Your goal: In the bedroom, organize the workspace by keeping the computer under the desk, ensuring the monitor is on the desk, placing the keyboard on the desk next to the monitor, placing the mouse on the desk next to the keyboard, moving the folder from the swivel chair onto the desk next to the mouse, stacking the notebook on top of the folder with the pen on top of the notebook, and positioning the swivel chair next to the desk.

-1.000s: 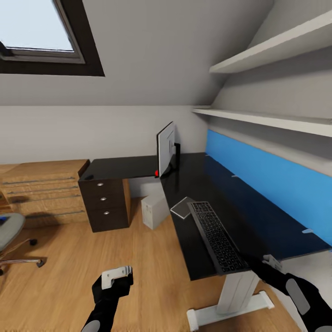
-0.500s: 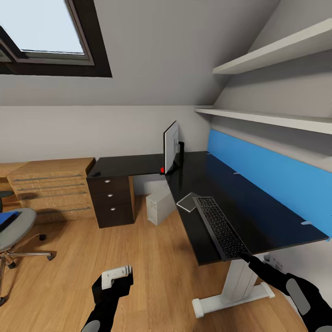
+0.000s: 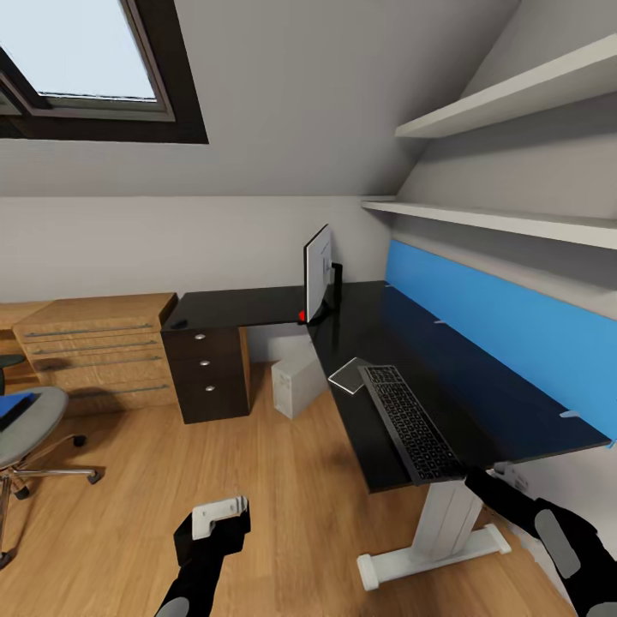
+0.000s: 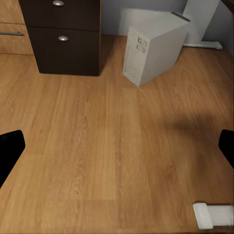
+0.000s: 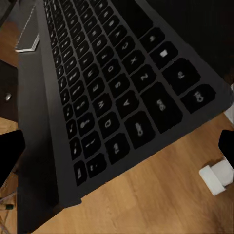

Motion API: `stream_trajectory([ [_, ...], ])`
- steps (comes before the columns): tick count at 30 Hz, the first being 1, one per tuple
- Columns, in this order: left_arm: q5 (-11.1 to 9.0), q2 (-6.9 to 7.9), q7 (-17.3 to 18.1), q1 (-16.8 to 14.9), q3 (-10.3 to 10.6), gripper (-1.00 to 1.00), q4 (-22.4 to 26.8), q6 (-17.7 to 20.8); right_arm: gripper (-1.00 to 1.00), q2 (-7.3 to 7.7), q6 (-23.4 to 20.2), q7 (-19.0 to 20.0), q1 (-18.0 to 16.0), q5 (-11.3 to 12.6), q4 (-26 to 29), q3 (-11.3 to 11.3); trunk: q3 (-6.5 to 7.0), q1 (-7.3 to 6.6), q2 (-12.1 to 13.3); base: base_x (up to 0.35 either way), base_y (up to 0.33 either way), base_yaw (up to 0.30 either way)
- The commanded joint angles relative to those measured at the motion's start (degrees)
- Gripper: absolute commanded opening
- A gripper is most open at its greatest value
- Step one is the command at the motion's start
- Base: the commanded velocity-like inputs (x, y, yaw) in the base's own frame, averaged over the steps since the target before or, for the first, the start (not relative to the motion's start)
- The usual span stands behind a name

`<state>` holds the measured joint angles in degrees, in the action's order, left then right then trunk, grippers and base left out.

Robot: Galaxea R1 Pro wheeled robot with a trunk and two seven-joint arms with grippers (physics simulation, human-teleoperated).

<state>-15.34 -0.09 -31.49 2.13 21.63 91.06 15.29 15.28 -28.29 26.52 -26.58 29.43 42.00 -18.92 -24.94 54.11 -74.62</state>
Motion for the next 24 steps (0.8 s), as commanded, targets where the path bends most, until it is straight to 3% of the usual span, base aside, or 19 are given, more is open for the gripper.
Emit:
stream_trajectory([
  [1,-0.32,0.0,-0.33,-0.02,0.2,1.0,0.08,0.2,1.0,-0.03,-0.48,0.07,-0.02,0.31,0.62,-0.47,-0.05,0.0,-0.03,0.0,0.0,0.0],
  [6,-0.34,0.0,-0.33,0.0,0.62,1.0,-0.1,0.25,1.0,-0.02,-0.46,0.04,0.08,0.28,2.56,-1.77,0.85,-1.09,1.97,0.0,0.0,0.0],
  [10,-0.31,0.0,-0.33,-0.02,0.76,1.0,-0.12,0.27,1.0,0.07,-0.49,0.09,0.12,0.28,3.22,-4.2,1.56,-1.97,3.58,0.0,0.0,0.0],
  [24,-0.27,0.0,-0.33,0.0,1.48,1.0,-0.13,0.19,1.0,0.15,-0.67,0.29,0.18,0.27,3.35,-5.37,1.56,-1.97,3.58,0.002,-0.001,0.0],
])
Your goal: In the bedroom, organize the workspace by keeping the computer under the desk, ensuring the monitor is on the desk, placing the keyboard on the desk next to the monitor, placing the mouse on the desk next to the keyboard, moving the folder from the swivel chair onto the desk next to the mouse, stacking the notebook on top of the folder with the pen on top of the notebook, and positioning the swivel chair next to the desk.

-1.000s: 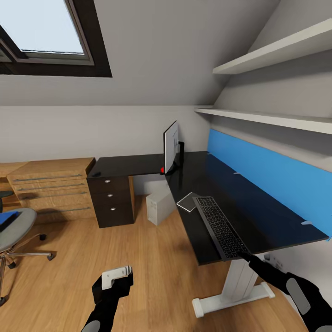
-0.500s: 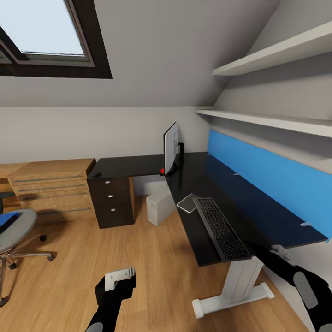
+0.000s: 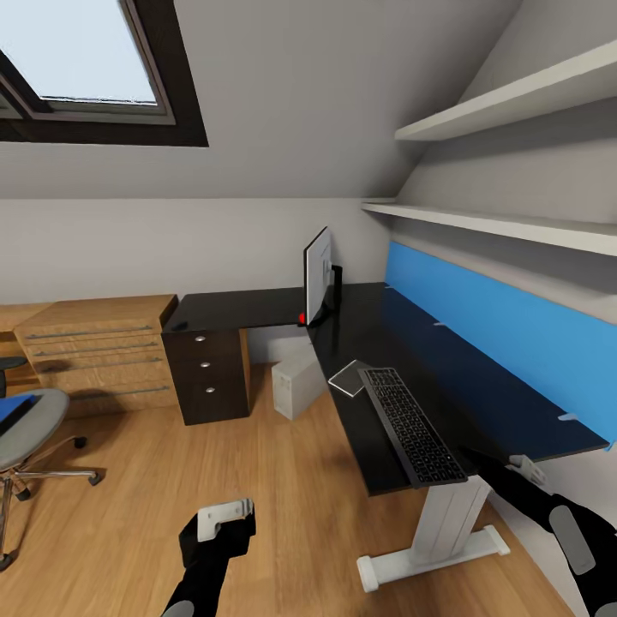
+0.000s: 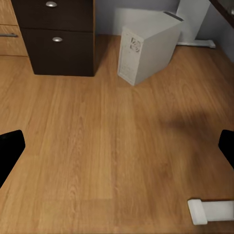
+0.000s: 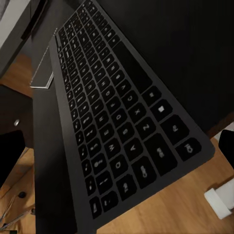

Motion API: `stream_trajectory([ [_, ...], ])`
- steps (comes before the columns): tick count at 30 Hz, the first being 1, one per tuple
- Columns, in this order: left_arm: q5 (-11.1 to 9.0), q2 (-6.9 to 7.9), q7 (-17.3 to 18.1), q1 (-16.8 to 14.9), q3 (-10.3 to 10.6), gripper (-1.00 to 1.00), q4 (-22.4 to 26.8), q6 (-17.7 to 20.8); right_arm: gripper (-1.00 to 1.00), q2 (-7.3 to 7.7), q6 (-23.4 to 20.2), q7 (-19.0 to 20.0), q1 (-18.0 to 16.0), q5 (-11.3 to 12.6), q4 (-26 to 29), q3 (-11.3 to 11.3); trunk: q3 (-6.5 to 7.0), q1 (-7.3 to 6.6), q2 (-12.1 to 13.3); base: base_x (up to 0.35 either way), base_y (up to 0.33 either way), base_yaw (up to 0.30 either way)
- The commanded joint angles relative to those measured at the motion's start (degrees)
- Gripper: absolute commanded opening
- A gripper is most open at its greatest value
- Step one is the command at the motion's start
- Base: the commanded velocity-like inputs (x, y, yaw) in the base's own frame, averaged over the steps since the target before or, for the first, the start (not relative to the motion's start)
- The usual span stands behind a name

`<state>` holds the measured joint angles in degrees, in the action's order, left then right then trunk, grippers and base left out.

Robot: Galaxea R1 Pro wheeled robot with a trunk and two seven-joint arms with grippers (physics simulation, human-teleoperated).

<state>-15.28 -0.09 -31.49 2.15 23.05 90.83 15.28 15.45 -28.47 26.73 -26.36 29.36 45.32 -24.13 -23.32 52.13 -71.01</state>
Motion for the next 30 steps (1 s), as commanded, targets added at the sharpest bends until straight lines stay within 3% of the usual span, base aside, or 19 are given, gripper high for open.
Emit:
stream_trajectory([
  [1,-0.34,0.0,-0.33,-0.02,0.22,1.0,0.1,0.2,1.0,0.0,-0.52,0.1,-0.04,0.35,0.06,-0.18,-0.05,0.01,-0.04,0.096,-0.051,0.0],
  [24,-0.35,0.0,-0.33,-0.02,0.58,1.0,0.12,0.19,1.0,-0.41,-0.71,0.17,-0.1,0.43,-0.03,-0.13,-0.05,0.01,-0.04,0.281,-0.082,0.0],
  [30,-0.36,0.0,-0.33,-0.03,0.6,1.0,0.26,0.19,1.0,-0.55,-0.71,0.04,-0.1,0.44,-0.12,-0.12,-0.05,0.01,-0.04,0.133,-0.059,0.0],
])
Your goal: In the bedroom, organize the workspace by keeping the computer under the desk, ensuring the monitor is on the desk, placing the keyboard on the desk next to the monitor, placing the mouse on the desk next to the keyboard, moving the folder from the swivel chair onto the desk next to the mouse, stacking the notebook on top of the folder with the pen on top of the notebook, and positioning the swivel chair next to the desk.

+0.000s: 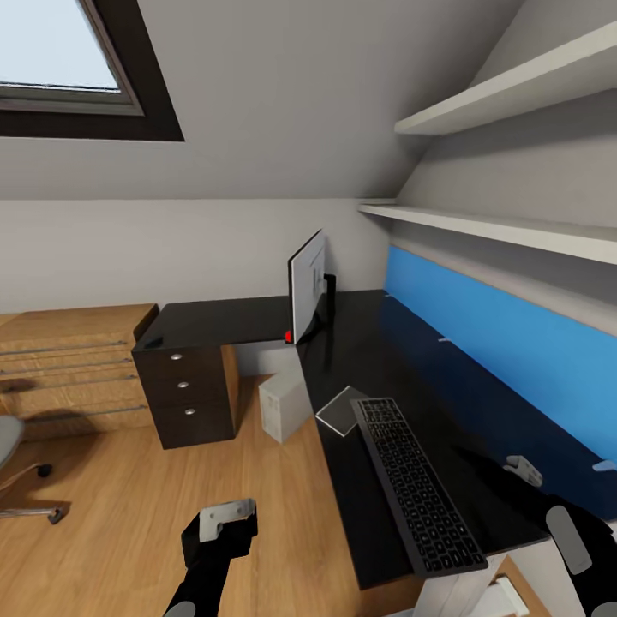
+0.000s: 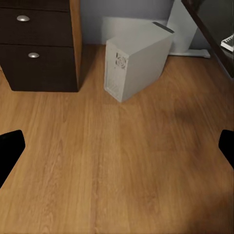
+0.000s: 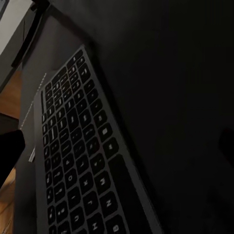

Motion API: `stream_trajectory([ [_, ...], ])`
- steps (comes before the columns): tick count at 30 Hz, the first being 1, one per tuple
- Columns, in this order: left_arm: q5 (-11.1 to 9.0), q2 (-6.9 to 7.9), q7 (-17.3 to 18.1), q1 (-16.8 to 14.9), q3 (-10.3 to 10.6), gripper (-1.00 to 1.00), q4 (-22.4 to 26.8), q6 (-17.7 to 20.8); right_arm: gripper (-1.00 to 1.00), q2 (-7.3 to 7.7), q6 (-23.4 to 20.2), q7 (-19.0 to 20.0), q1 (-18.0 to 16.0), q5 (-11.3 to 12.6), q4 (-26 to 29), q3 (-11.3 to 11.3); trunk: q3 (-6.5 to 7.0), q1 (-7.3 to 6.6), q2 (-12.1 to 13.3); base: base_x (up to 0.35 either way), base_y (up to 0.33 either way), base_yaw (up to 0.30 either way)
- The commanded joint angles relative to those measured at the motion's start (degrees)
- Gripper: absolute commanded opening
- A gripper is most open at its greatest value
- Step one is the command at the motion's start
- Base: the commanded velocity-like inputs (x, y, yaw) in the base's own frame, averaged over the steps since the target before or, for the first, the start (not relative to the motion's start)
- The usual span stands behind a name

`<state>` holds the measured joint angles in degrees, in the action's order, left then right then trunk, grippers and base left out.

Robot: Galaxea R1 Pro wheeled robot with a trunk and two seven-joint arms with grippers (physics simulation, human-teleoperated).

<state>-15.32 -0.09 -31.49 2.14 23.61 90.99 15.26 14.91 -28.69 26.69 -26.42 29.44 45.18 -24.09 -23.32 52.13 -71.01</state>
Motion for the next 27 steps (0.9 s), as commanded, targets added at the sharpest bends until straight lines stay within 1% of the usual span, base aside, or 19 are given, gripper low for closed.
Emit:
stream_trajectory([
  [1,-0.33,0.0,-0.33,-0.02,0.08,1.0,0.24,0.19,1.0,-0.02,-0.49,0.07,-0.04,0.35,0.01,-0.16,-0.05,0.01,-0.04,0.046,-0.021,0.0],
  [4,-0.33,-0.06,-0.33,0.0,0.92,1.0,1.05,0.14,1.0,-0.01,-0.52,0.04,-0.04,0.35,0.0,-0.2,-0.05,0.01,-0.04,0.018,-0.008,0.0],
  [7,-0.33,-0.07,-0.34,0.01,1.65,1.0,1.21,0.13,1.0,0.01,-0.53,0.03,-0.04,0.35,-0.01,-0.23,-0.59,0.67,-1.24,0.008,-0.004,0.0],
  [12,-0.33,-0.08,-0.4,-0.02,2.32,1.0,1.34,0.12,1.0,-0.1,-0.5,-0.02,-0.04,0.33,-0.19,-0.18,-1.49,1.77,-3.24,0.003,-0.001,0.0],
  [27,-0.33,-0.09,-0.5,-0.02,2.49,1.0,1.37,0.12,1.0,-0.23,-0.49,-0.06,-0.04,0.35,-0.45,-0.17,-4.18,5.06,-9.26,0.0,0.0,0.0],
])
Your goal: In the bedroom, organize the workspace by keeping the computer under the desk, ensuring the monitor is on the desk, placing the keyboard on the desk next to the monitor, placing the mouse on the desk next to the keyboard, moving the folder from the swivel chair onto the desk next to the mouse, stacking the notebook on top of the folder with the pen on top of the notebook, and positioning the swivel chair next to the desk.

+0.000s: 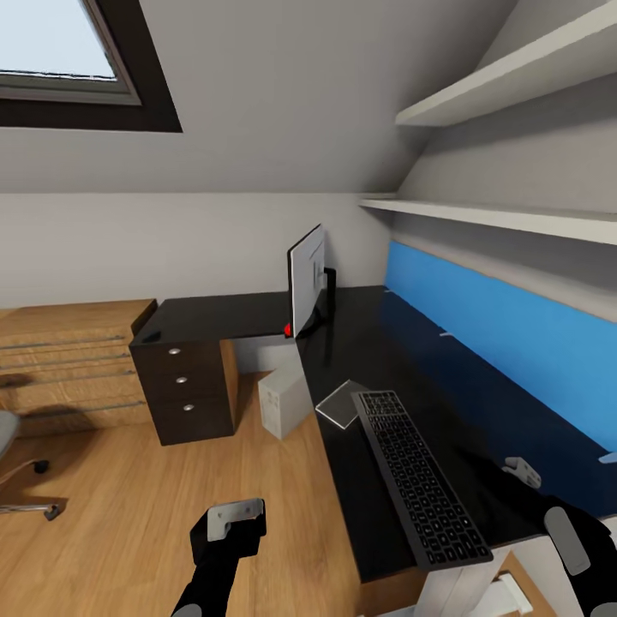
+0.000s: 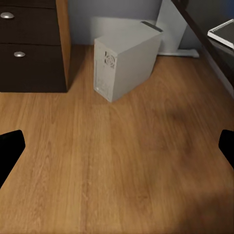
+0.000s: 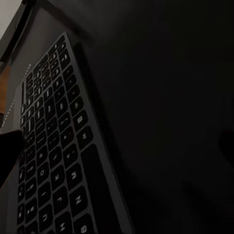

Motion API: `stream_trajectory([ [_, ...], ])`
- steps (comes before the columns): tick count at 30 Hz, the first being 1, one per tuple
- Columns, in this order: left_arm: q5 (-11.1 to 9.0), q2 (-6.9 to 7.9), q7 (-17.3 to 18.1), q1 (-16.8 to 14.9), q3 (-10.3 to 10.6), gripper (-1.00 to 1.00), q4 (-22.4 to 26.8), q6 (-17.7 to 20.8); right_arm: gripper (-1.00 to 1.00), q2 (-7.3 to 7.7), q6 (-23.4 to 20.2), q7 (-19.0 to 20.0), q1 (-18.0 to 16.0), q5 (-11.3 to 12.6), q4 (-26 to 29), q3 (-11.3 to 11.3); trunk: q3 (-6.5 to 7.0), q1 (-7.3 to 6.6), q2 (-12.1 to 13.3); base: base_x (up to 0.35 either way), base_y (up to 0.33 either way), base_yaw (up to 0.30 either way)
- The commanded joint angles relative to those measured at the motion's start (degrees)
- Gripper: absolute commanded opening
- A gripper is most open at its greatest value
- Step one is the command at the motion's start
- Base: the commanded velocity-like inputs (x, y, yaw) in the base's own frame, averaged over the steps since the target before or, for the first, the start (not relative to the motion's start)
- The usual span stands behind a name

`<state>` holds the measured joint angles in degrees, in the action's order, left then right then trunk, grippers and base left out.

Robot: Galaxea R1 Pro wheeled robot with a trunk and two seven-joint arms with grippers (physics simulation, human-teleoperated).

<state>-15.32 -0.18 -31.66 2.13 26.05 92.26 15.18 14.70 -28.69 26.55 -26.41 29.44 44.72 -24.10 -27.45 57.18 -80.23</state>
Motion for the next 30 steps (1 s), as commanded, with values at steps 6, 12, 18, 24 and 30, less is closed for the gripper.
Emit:
stream_trajectory([
  [6,-0.33,0.0,-0.33,-0.01,0.05,1.0,0.03,0.2,1.0,-0.02,-0.49,0.08,-0.02,0.35,0.02,-0.16,-1.13,1.33,-2.45,0.0,0.0,0.0],
  [12,-0.33,0.0,-0.33,-0.02,0.07,1.0,0.03,0.2,1.0,-0.02,-0.49,0.08,-0.04,0.35,0.02,-0.16,-1.67,1.99,-3.66,0.0,0.0,0.0],
  [18,-0.33,0.0,-0.33,0.0,0.77,1.0,0.02,0.2,1.0,-0.02,-0.49,0.08,-0.04,0.32,0.02,-0.14,-1.67,1.99,-3.66,0.0,0.0,0.0],
  [24,-0.33,0.05,-0.33,-0.02,1.1,1.0,0.02,0.2,1.0,-0.02,-0.49,0.11,-0.03,0.28,0.0,-0.12,-1.67,1.99,-3.66,0.0,0.0,0.0],
  [30,-0.33,0.08,-0.27,-0.02,1.11,1.0,0.02,0.2,1.0,-0.07,-0.38,0.1,-0.04,0.27,-0.09,-0.04,-1.67,1.99,-3.66,0.0,0.0,0.0],
])
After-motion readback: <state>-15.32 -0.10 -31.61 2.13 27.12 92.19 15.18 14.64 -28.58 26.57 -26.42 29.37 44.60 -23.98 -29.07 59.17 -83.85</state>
